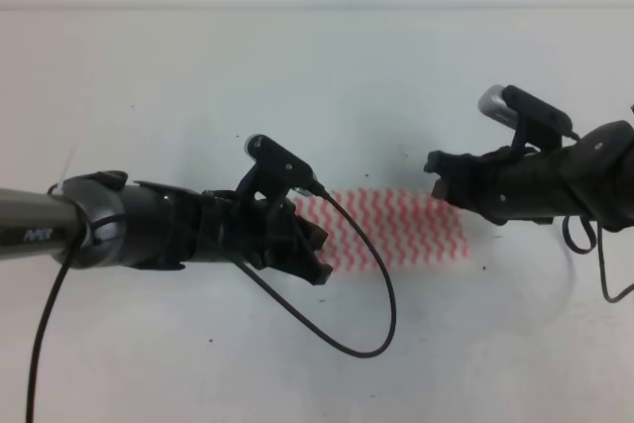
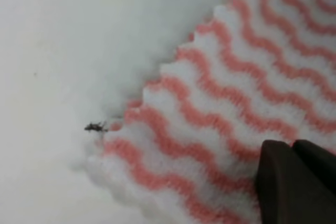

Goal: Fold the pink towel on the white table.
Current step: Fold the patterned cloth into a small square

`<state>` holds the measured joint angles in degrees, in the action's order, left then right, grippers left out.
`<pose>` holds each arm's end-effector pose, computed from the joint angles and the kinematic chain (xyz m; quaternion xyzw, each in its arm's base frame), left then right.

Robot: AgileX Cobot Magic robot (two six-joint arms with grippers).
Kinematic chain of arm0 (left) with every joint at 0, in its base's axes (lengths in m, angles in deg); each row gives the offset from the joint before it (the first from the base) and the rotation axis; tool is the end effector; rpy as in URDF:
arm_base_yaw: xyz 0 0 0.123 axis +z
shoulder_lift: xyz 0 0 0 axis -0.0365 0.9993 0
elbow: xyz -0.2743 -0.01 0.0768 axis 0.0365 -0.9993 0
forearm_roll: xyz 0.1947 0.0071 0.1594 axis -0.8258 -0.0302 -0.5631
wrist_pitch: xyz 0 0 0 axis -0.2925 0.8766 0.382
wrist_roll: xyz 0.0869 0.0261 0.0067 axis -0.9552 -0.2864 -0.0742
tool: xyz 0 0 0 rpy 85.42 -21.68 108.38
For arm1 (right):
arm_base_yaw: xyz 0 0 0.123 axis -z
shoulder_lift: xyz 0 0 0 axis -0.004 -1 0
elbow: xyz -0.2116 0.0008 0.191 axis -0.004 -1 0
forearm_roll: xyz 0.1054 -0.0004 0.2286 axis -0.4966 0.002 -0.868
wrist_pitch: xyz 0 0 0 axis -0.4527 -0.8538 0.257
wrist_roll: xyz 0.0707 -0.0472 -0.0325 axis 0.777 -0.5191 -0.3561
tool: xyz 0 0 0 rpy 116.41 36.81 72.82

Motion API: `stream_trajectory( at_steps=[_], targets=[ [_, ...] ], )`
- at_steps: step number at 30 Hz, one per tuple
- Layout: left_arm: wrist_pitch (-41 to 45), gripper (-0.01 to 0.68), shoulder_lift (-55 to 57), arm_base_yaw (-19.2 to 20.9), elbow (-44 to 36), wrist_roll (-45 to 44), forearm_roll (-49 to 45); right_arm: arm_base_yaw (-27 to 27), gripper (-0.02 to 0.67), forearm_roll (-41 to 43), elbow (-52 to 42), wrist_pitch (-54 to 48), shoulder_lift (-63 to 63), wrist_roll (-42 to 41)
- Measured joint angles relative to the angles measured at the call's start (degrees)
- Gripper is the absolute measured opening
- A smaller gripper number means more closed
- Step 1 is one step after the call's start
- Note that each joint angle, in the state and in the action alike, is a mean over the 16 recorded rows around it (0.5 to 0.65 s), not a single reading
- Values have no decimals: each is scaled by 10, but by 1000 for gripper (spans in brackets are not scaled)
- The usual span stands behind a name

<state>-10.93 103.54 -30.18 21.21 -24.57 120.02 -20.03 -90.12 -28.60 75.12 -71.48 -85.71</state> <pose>0.3195 -0.2092 0.1383 0.4437 0.8016 -0.1990 0.3479 0.3563 0.1433 0.1767 0.1238 0.9141 0.2485 0.2955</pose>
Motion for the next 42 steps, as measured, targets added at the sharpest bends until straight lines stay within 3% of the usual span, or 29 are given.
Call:
stream_trajectory(
  at_steps=[4, 9, 25, 42],
  targets=[
    [0, 13, 0, 0, 0, 0, -8, 0, 245, -3, 7, 18, 0, -3],
    [0, 13, 0, 0, 1, 0, -9, 0, 216, -4, 26, 12, 0, -16],
    [-3, 13, 0, 0, 1, -1, -9, 2, -11, 13, 88, -63, -47, -44],
    [-8, 13, -1, 0, 2, -1, -9, 47, -17, 31, 94, -84, -76, -44]
  ],
)
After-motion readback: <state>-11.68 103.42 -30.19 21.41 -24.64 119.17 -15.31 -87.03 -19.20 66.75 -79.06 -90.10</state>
